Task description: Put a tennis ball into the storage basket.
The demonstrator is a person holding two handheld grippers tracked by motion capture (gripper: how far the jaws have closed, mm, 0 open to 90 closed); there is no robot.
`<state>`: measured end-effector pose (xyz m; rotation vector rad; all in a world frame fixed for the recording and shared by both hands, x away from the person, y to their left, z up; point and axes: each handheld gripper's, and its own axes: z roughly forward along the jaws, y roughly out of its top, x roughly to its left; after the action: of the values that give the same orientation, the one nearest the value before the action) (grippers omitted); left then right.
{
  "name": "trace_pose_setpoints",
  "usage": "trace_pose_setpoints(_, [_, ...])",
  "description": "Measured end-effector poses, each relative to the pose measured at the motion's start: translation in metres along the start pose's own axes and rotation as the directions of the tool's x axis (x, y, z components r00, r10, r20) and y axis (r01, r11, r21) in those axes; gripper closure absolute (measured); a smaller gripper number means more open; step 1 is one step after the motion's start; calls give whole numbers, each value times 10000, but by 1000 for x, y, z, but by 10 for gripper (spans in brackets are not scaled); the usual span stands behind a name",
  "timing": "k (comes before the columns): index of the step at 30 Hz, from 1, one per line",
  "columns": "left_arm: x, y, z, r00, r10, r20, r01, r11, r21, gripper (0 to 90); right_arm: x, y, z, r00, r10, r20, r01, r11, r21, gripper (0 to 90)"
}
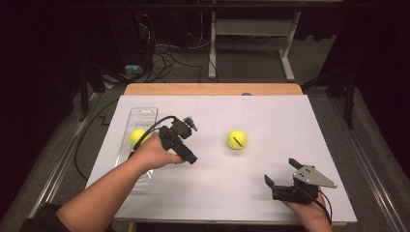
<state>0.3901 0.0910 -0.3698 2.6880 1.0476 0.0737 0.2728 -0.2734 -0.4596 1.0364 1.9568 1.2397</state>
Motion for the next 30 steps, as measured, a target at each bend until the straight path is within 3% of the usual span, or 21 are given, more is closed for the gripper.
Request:
trace_pose_setpoints(2, [-9, 1, -1, 9995, 182, 245, -177, 9996, -198, 6, 0, 0, 0, 10000, 58, 27, -58, 10000, -11, 0])
trace_pose_setpoints(5, [-13, 2, -2, 9993, 308, 231, -301, 9992, -273, 6, -1, 0, 1, 9999, 95, 64, -95, 10000, 29, 0])
trace_pose_setpoints(19, [-5, -6, 10, 9994, 177, 291, -175, 9998, -71, 5, 0, 0, 6, 9998, 197, 45, -198, 9997, 139, 0])
trace_pose_setpoints(25, [-6, -12, 10, 9995, 189, 256, -189, 9998, 3, 0, 1, 11, 15, 9993, 369, -49, -368, 9993, 55, 0])
trace_pose_setpoints(30, [-9, -16, 10, 9990, 269, 360, -271, 9996, 38, 0, 2, 25, 28, 9998, 205, -23, -204, 9995, 255, 0])
